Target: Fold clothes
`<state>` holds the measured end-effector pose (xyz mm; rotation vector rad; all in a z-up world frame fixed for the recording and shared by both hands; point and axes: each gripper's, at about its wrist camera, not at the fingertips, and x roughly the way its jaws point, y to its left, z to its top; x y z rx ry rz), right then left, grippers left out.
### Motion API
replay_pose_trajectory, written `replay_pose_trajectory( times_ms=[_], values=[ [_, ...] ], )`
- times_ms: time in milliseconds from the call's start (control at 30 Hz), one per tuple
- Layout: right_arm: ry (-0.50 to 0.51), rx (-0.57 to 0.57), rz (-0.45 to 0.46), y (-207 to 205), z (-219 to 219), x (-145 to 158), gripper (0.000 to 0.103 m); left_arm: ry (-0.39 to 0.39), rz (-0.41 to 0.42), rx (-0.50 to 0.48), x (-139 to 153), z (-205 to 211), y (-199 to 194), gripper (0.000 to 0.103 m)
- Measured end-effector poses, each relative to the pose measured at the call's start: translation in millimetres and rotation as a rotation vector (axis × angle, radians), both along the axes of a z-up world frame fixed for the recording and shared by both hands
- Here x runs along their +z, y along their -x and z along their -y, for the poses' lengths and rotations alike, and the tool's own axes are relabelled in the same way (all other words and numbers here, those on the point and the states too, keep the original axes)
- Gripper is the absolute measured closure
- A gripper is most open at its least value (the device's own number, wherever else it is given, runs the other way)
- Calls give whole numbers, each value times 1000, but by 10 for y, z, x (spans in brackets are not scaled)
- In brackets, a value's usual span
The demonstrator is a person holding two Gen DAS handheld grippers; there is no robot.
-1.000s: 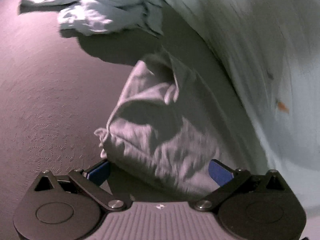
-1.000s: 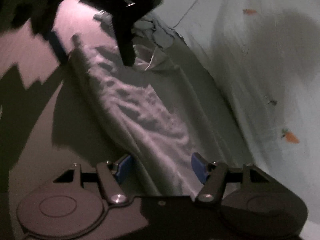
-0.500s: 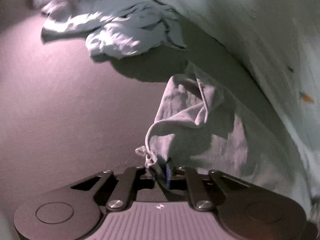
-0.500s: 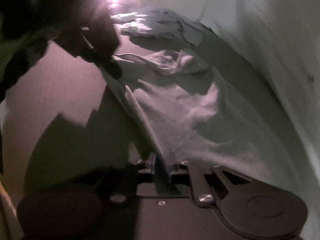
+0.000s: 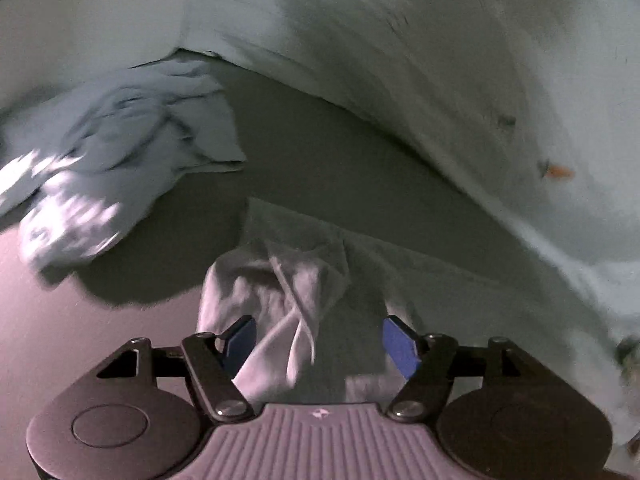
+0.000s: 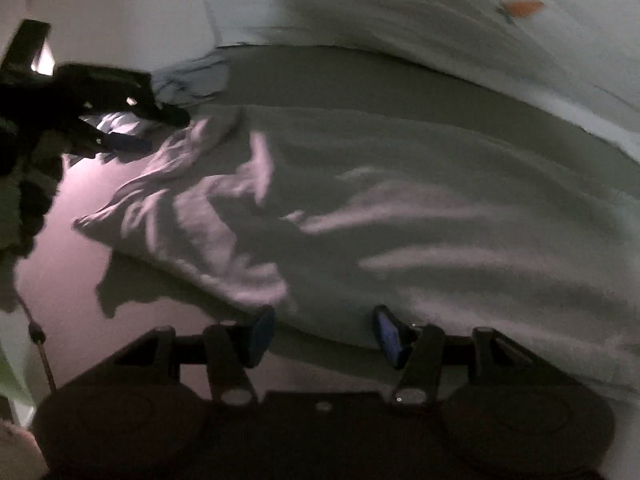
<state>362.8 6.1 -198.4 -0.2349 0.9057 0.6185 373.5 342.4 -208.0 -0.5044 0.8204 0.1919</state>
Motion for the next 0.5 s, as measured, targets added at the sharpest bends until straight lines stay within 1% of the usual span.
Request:
replay_pose_trajectory(
  times_ms=[33, 67, 100, 133, 167, 200, 267, 400, 467, 500],
  values=[
    [3, -8, 0, -37, 3, -24, 48, -3, -6, 2, -40, -18, -107, 34],
    [6, -16, 0, -47, 17, -33, 48, -25, 1, 15, -64, -30, -181, 40],
    [10, -24, 0, -57, 32, -42, 48, -57, 9, 26, -93, -33, -226, 64],
    [13, -30, 0, -62, 44, -50, 48, -93, -8, 23, -107, -36, -301, 100],
    [15, -34, -1, -63, 54, -56, 48, -116, -26, 23, -112, -46, -360, 99],
    [18, -39, -2, -65, 64, -62, 48, -137, -15, 34, -101, -62, -375, 101],
    [24, -46, 1, -77, 68, -69, 48, -169, 12, 62, -53, -145, -387, 101],
    [27, -69, 6, -138, 78, -71, 48, -145, 25, 167, -45, -506, -434, 101],
    [27, -86, 5, -192, 86, -81, 48, -140, 19, 184, -61, -627, -482, 100],
    [28, -93, 4, -219, 91, -87, 48, -154, 11, 185, -74, -655, -510, 100]
  ],
)
